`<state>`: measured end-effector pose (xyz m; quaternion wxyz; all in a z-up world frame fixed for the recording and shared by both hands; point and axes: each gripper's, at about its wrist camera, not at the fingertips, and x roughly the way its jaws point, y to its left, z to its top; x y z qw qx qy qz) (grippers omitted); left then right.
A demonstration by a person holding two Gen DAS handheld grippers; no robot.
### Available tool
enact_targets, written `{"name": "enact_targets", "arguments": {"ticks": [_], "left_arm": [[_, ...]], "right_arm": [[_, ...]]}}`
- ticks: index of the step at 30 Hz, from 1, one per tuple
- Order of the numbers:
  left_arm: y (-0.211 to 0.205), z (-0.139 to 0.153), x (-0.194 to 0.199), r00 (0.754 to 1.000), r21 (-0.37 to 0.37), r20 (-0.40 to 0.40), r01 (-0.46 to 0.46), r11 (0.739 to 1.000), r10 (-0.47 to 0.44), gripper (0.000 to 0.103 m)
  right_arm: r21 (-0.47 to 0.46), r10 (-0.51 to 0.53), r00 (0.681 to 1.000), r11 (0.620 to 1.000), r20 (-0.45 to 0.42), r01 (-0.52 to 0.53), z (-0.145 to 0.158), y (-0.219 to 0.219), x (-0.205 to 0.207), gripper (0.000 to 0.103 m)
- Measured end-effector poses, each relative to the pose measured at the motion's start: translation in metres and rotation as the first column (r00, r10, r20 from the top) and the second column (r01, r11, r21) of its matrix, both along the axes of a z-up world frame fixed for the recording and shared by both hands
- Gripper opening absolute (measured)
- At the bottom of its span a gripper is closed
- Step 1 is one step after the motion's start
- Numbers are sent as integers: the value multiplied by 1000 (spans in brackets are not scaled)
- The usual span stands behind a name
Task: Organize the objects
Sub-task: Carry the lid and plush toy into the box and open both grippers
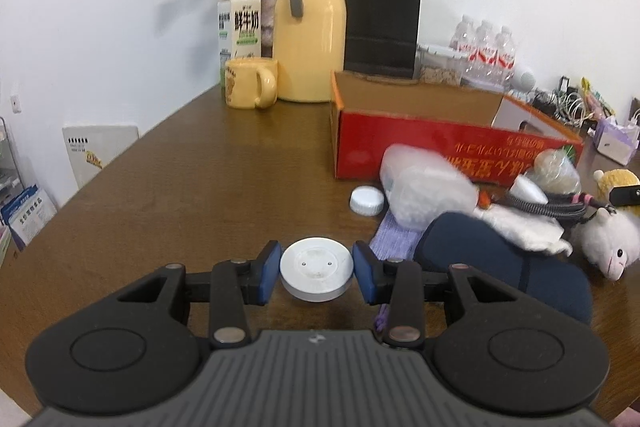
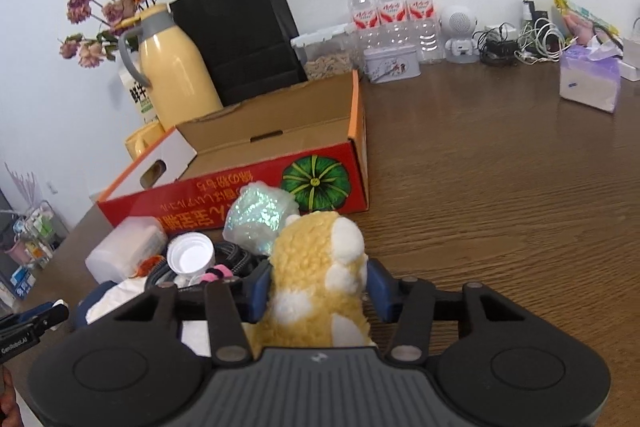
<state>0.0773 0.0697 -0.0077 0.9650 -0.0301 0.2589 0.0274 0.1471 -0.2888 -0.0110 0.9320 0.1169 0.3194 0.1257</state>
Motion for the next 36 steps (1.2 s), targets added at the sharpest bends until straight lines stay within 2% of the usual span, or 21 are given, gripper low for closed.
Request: {"name": "enact_targets", "arguments": {"ticks": [12, 19, 22, 28, 36], "left_arm": [[-19, 54, 9, 986, 33, 157, 49, 998, -53, 40], [-44, 87, 45, 962, 55, 246, 105, 993, -116, 40], [-54, 97, 65, 957, 61, 258, 119, 991, -131, 40], [-70, 102, 114, 959, 40, 247, 131, 991, -137, 40], [-79, 78, 177, 979, -29, 180, 98, 995, -91, 40]], "right_arm": [[38, 28, 988, 999, 150, -34, 56, 0, -9, 48], [56, 44, 975, 997, 218, -58, 83, 21, 23, 48], [66, 51, 972, 996, 229, -68, 91, 32, 45, 48], [70, 44, 975, 996, 217, -60, 88, 55, 95, 48], [71, -6, 989, 997, 149, -5, 45, 64, 154, 48]]}}
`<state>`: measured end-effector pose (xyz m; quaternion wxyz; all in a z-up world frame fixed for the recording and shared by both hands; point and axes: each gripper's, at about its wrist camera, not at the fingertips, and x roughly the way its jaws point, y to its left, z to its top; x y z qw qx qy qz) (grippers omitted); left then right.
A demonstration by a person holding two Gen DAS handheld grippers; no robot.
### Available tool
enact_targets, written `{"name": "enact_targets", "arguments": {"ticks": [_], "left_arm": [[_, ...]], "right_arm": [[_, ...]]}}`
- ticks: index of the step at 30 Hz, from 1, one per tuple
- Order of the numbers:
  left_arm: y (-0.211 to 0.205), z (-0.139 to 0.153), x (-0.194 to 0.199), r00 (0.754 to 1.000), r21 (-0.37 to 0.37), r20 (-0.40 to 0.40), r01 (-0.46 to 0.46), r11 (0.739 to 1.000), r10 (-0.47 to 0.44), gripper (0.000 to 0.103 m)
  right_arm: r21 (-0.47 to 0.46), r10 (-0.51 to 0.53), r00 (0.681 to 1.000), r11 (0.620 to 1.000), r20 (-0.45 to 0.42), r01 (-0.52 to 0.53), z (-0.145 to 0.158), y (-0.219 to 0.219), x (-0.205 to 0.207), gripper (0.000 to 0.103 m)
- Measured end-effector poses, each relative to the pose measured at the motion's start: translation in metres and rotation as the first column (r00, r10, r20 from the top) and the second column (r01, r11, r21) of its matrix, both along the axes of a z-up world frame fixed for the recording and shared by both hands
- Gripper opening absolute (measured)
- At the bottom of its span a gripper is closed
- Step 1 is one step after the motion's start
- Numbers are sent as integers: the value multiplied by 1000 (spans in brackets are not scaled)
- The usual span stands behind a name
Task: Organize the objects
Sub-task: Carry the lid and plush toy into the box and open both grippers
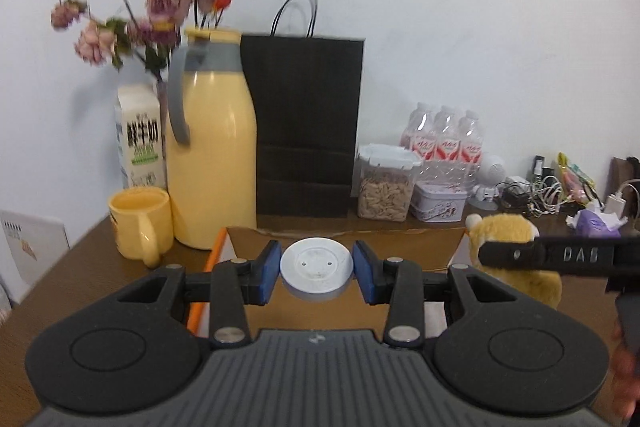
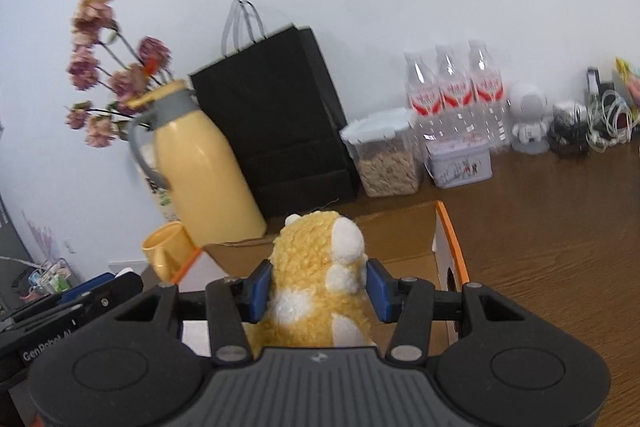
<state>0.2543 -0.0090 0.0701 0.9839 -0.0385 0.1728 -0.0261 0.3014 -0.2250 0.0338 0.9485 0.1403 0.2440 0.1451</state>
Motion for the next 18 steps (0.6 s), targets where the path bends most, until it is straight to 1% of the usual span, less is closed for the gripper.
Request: {"name": "enact_targets", "arguments": {"ticks": [3, 6, 8, 9, 11, 13, 14, 15, 17, 18], "left_arm": [[-2, -13, 20, 999, -10, -35, -16, 1000, 15, 40], [-4, -25, 32, 997, 11, -70, -10, 1000, 11, 40], [-4, -32, 36, 996, 17, -89, -4, 1000, 6, 40], [-5, -34, 37, 995, 20, -96, -2, 1000, 4, 41], [-5, -38, 36, 995, 34, -102, -6, 999, 9, 41], [-6, -38, 32, 996, 50, -84, -8, 999, 12, 49], [-6, -37, 29, 997, 54, -72, -13, 998, 17, 59], [-6, -36, 26, 998, 58, -60, -20, 998, 24, 76], [-7, -34, 20, 998, 71, -34, -44, 997, 47, 92], [-8, -32, 17, 998, 77, -22, -53, 996, 55, 101]], "right_arm": [[-23, -23, 1000, 999, -1, 23, -14, 1, 13, 48], [-21, -29, 999, 999, -17, 28, -25, 0, 23, 48], [-39, -32, 999, 999, -38, 30, -33, 1, 28, 49], [-38, -26, 999, 999, -47, 24, -35, 1, 29, 49], [-41, -24, 998, 999, -50, 22, -37, 1, 29, 54], [-61, -33, 999, 998, -39, 31, -37, 3, 26, 57], [-68, -36, 999, 997, -32, 34, -36, 3, 24, 61], [-73, -38, 999, 997, -26, 36, -35, 3, 21, 66], [-97, -48, 999, 994, -3, 48, -32, 5, 15, 89], [-112, -52, 999, 992, 10, 53, -30, 6, 11, 91]]}}
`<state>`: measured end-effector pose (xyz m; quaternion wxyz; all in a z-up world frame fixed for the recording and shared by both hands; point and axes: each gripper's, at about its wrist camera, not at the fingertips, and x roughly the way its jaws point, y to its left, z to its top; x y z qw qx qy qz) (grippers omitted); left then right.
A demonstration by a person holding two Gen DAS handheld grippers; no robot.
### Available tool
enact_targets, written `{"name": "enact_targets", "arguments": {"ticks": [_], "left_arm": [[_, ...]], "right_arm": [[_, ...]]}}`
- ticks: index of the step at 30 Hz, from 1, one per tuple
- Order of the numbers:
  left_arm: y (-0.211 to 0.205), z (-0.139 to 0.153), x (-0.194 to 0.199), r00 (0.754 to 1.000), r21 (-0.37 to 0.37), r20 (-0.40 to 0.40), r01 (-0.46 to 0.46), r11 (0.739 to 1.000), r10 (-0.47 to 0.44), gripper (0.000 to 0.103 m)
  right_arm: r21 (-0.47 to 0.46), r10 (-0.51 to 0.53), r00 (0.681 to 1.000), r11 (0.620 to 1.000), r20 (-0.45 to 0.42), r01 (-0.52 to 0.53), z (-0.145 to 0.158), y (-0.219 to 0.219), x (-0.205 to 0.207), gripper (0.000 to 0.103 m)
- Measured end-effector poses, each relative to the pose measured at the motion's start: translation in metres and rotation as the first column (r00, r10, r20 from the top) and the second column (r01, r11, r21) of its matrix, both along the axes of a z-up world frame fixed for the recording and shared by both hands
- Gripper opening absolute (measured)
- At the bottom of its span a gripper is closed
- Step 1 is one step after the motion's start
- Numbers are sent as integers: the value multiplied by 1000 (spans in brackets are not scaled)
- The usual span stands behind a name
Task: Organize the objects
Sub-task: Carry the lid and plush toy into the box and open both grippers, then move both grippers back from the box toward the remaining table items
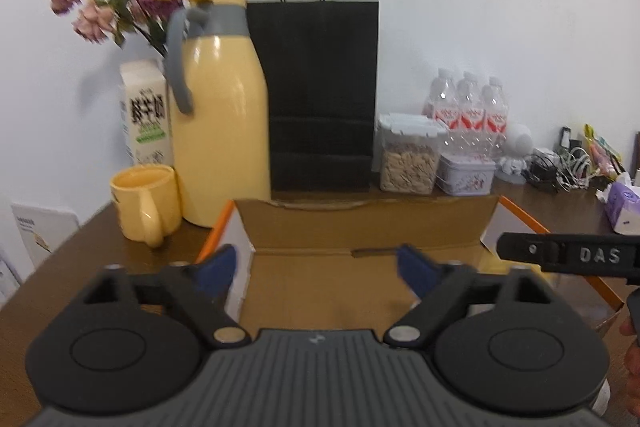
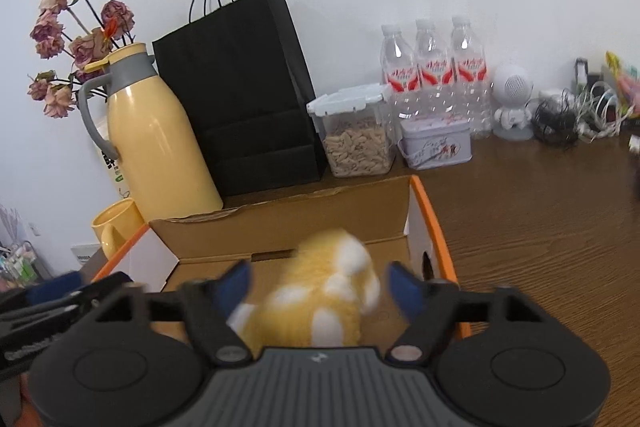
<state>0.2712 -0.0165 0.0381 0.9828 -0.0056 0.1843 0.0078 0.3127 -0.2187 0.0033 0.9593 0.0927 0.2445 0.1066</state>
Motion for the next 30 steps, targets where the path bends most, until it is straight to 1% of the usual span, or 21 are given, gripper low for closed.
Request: {"name": "enact_targets", "arguments": {"ticks": [1, 2, 3, 4, 15, 22, 26, 30], "left_arm": [[0, 2, -3, 1000, 5, 15, -9, 1000, 9, 103], [-1, 3, -6, 999, 7, 35, -19, 1000, 19, 103], [-1, 4, -8, 999, 8, 47, -28, 1000, 28, 103], [-1, 5, -9, 998, 8, 53, -34, 999, 33, 103], [1, 11, -17, 997, -5, 66, -36, 999, 36, 103], [5, 33, -42, 994, -24, 110, -7, 1000, 9, 103], [9, 44, -60, 992, -15, 128, -3, 1000, 5, 103], [16, 51, -79, 992, -21, 129, -4, 1000, 7, 103]], "right_arm": [[-16, -5, 1000, 1000, 10, 5, 1, 2, -3, 94], [-25, -7, 1000, 1000, 13, 8, 2, 2, -5, 100], [-30, -6, 1000, 1000, 15, 7, 3, 2, -7, 103], [-33, -1, 1000, 999, 19, 2, 3, 3, -8, 103], [-38, 24, 997, 999, 68, -21, 13, 3, -25, 103], [-74, 59, 988, 996, 142, -49, 35, 9, -50, 103], [-98, 78, 982, 993, 170, -62, 48, 12, -70, 103], [-140, 104, 977, 987, 184, -79, 54, 14, -92, 103]]}}
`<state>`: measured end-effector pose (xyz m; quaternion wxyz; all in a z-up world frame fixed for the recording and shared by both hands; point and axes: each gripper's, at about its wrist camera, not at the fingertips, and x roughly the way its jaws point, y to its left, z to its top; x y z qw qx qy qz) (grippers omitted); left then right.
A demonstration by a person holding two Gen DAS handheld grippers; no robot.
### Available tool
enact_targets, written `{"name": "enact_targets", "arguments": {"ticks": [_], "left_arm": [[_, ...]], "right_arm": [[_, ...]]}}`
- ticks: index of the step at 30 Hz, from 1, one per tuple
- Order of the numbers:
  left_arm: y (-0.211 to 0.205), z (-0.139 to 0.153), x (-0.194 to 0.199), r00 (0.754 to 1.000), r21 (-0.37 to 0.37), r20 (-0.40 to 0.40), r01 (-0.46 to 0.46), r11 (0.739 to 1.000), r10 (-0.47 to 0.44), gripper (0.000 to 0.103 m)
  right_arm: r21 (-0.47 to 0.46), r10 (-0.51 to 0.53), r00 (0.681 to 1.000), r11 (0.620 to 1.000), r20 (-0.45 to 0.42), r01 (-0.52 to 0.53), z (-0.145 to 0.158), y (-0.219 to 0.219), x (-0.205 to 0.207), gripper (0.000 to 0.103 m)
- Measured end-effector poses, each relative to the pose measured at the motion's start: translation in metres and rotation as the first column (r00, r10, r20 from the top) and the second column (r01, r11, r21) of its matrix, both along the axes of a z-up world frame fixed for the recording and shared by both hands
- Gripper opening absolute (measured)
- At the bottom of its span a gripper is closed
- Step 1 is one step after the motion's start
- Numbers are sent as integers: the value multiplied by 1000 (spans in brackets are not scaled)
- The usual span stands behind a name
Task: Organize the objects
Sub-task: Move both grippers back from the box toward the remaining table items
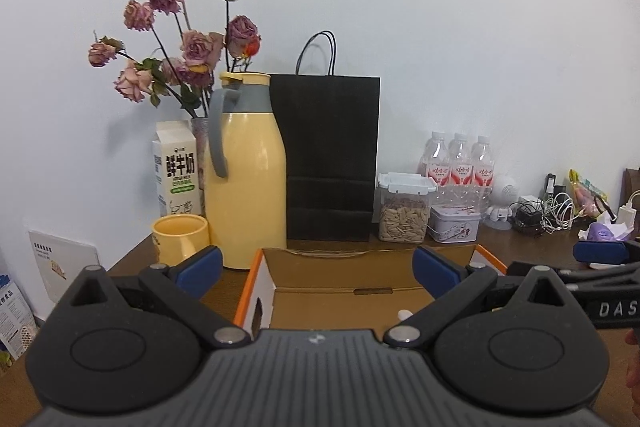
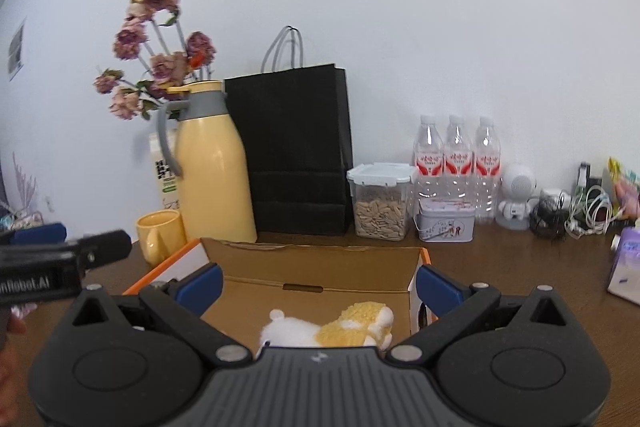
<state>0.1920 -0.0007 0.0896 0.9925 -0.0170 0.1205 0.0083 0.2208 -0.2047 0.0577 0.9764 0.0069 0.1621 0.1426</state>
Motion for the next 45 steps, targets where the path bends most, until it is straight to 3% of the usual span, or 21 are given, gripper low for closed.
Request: {"name": "enact_targets", "arguments": {"ticks": [13, 30, 37, 45], "left_arm": [[18, -2, -73, 999, 8, -42, -14, 1000, 15, 103], [48, -53, -123, 974, 9, -219, -63, 998, 63, 103], [64, -67, -141, 954, 23, -277, -110, 994, 112, 103], [78, -67, -161, 946, 48, -283, -147, 988, 154, 103]], "right_arm": [[-36, 54, 998, 998, -35, -55, -11, -2, -76, 103], [-62, 96, 980, 992, -175, -108, -58, 2, -131, 103], [-71, 173, 955, 978, -239, -195, -74, 17, -140, 103], [-87, 318, 898, 930, -304, -358, -83, 52, -134, 103]]}}
